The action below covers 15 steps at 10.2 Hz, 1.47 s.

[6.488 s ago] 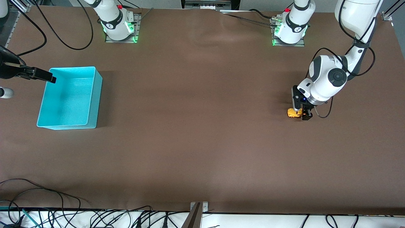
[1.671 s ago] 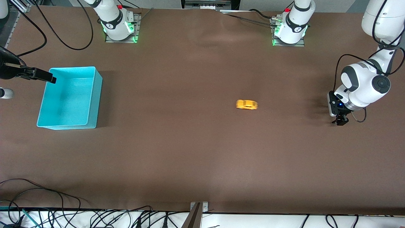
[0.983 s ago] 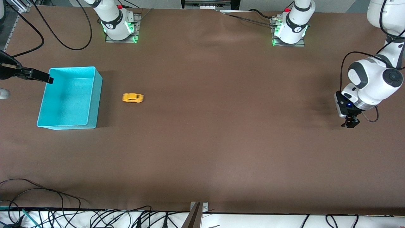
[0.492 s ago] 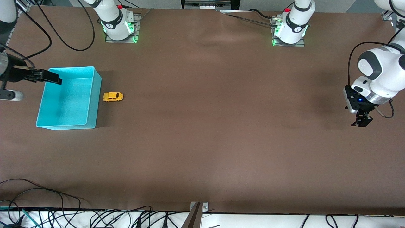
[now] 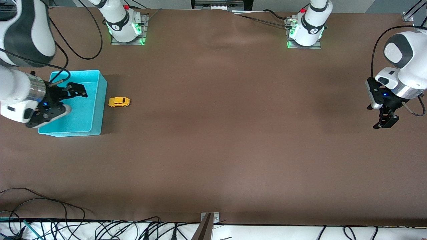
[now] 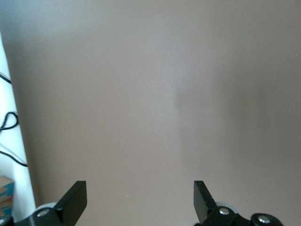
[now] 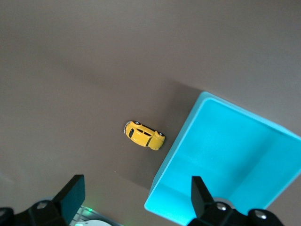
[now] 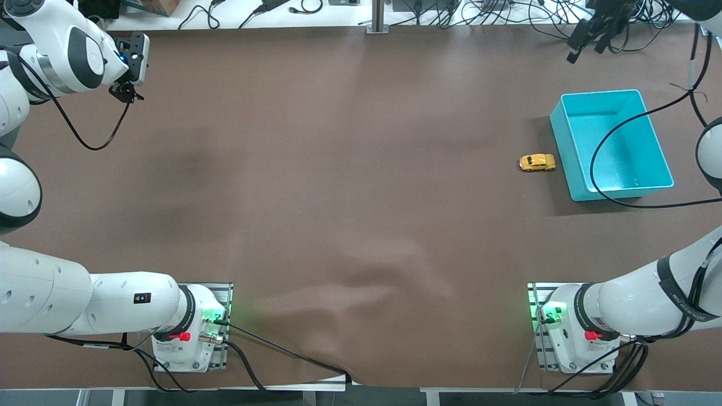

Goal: Wind up and store yellow beetle car
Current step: 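Reach the right gripper to the car while the left gripper withdraws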

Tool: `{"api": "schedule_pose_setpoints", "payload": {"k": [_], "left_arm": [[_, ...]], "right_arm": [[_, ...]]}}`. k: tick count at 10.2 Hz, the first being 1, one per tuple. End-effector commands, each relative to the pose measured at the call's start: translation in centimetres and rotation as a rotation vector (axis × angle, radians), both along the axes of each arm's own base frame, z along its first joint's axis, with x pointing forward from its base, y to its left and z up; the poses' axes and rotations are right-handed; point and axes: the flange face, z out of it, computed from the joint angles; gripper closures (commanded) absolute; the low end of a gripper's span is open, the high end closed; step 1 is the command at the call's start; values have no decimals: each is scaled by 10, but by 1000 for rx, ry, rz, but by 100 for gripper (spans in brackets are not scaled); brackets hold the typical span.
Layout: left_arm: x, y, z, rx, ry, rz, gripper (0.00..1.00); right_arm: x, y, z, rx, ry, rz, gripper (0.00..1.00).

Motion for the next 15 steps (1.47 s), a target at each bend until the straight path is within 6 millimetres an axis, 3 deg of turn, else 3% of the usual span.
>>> {"api": "schedule_pose_setpoints", "payload": {"k": [1,3,6,11,13,15], "left_arm": [[-4,-10,43,-52,-15,46,0],[-13,-1,70,-138,41,282,0],[-13,-5,115,-182,169,489,0],[-25,-35,168,-164,326,751,0],[-27,-55,191,-145,336,823,0],[-31,-84,219,-131,343,915,0]], "right_arm": [[-9,8,-41,91,-24,306,0],[-17,26,-71,135,-61,521,0],[-25,23,-111,189,-88,787,0],[-66,13,-177,250,-25,944,0],[-86,8,-198,252,-26,930,0],[-106,8,-206,239,-57,936,0]]}}
